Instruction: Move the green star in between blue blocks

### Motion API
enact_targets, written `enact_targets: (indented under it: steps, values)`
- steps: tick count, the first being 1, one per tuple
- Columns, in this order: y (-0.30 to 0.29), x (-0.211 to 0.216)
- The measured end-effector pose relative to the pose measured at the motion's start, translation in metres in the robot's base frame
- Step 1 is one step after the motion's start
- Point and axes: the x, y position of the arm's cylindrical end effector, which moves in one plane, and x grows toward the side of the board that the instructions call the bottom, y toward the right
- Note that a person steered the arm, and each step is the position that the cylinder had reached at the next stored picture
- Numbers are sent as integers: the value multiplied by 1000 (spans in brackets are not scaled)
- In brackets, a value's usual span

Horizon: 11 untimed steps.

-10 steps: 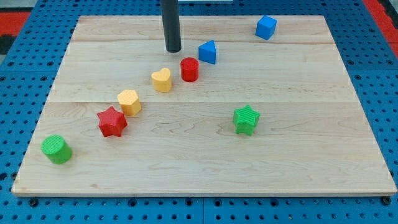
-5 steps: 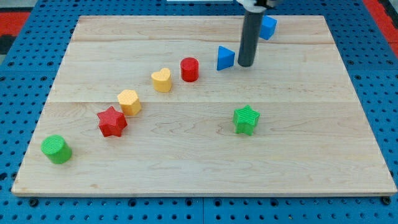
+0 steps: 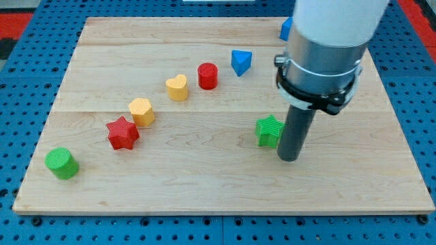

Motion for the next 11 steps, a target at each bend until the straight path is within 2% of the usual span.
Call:
enact_targets:
  steps: [2,4,5,6,7,8,11]
  values:
    - [-50,-54]
    - [-39,-81]
    - [-35,-119]
    - [-31,-82]
    - [-71,-92]
    - [-72,-127]
    - [-9,-168]
